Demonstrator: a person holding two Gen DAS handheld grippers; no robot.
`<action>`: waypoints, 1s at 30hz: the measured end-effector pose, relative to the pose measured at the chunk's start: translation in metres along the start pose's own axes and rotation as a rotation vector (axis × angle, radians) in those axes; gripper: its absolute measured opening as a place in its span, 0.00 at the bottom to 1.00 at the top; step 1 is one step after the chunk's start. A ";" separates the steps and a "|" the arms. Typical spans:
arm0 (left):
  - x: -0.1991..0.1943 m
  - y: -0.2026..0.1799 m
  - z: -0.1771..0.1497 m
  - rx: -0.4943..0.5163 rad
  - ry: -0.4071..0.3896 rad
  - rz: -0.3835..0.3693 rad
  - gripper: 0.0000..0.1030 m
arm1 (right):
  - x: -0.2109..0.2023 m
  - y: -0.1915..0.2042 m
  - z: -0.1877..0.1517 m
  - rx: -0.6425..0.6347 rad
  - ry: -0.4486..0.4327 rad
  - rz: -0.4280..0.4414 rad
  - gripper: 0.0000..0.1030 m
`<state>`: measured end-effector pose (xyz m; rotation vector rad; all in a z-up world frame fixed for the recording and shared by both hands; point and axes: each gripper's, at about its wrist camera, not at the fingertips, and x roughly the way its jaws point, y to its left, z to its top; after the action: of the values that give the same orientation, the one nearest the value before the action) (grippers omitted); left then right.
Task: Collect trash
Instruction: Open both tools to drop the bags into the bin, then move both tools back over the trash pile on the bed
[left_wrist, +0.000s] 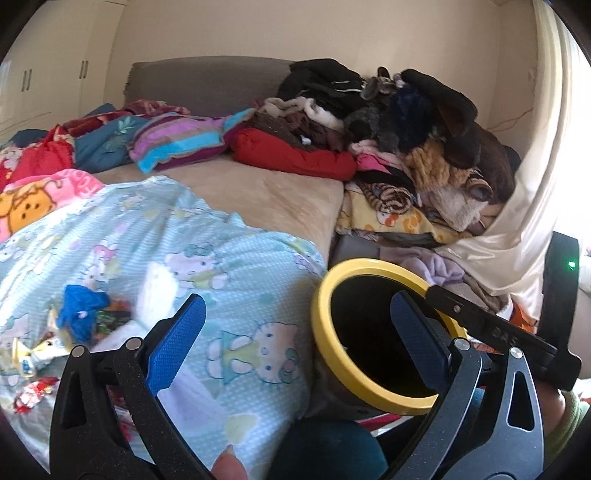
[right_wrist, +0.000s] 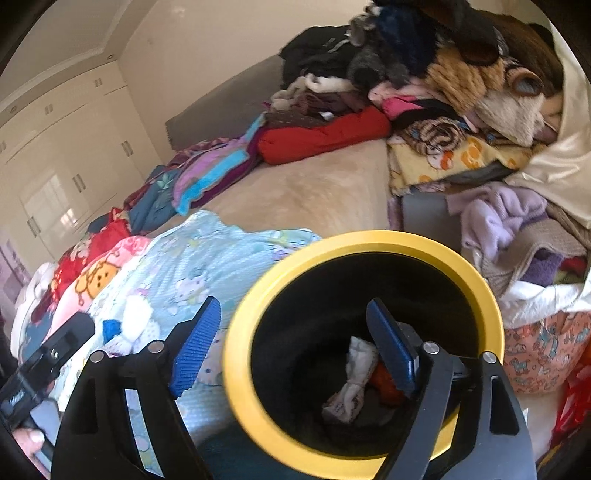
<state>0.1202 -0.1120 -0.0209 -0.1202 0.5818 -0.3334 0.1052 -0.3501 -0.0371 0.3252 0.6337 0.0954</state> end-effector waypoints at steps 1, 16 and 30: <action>-0.003 0.004 0.000 -0.003 -0.005 0.009 0.89 | 0.000 0.006 0.000 -0.014 0.001 0.007 0.77; -0.045 0.064 0.006 -0.076 -0.082 0.131 0.89 | -0.008 0.086 -0.019 -0.176 0.015 0.108 0.81; -0.078 0.134 0.003 -0.191 -0.126 0.248 0.89 | -0.001 0.147 -0.030 -0.275 0.049 0.186 0.82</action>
<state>0.0973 0.0404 -0.0048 -0.2486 0.4968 -0.0285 0.0877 -0.2030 -0.0112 0.1147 0.6290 0.3661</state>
